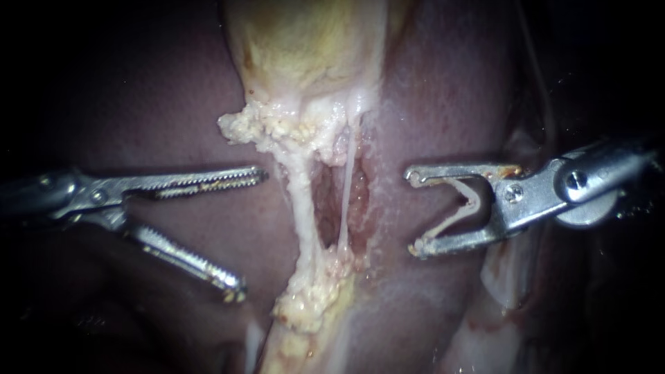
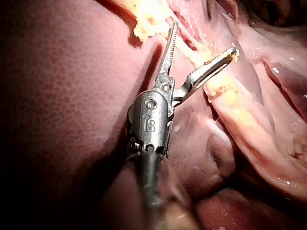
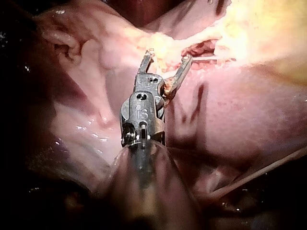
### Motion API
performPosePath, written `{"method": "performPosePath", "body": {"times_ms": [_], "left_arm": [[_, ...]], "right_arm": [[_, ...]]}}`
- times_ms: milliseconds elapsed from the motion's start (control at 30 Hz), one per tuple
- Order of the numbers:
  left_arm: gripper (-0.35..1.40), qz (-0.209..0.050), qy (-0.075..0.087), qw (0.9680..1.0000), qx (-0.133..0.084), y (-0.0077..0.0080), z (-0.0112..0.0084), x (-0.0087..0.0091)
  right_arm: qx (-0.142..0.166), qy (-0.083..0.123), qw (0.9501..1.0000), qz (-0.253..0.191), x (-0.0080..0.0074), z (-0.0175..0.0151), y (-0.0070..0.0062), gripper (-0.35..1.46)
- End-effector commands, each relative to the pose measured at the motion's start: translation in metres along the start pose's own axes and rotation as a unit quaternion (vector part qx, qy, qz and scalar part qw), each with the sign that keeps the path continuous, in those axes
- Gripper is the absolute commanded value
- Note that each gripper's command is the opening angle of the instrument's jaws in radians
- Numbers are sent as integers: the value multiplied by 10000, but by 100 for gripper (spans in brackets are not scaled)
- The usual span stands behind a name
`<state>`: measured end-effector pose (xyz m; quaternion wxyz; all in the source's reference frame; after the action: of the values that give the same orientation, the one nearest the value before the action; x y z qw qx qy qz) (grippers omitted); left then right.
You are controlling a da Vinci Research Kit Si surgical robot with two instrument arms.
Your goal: Grabbing gallbladder
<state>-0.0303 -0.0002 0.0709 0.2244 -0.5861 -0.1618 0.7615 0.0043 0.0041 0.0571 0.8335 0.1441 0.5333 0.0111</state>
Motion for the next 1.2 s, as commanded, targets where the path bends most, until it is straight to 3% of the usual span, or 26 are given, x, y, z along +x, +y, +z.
{"method": "performPosePath", "body": {"times_ms": [33, 233, 333, 433, 633, 800, 967, 1067, 1133, 1200], "left_arm": [[91, -10, -4, 10000, 56, -2, -3, 3], [84, -151, -36, 9989, 436, -23, -34, 40], [81, -198, -17, 9971, 732, -40, -54, 61], [74, -262, -44, 9947, 995, -56, -68, 71], [64, -333, -83, 9902, 1350, -75, -58, 52], [56, -713, -2, 9879, 1380, -83, -29, 26], [41, -967, 44, 9855, 1394, -75, -4, 6], [25, -1009, -48, 9845, 1432, -72, 3, -2], [5, -1068, -113, 9838, 1434, -71, 3, -3], [-28, -1132, -163, 9831, 1426, -71, 1, -3]], "right_arm": [[0, -1, 10000, 0, 0, 0, 0, 50], [1, -1, 10000, 0, 0, 0, 0, 50], [1, -1, 10000, 0, 0, 0, 0, 50], [0, -1, 10000, -1, 0, 0, 0, 50], [-4, -3, 10000, 0, 1, 2, 0, 50], [-6, -3, 10000, 0, 1, 3, 0, 50], [-6, -3, 10000, -1, 1, 3, 0, 50], [-6, -3, 10000, -1, 1, 3, 0, 50], [-6, -3, 10000, -1, 1, 3, 0, 50], [-6, -3, 10000, -1, 1, 3, 0, 50]]}}
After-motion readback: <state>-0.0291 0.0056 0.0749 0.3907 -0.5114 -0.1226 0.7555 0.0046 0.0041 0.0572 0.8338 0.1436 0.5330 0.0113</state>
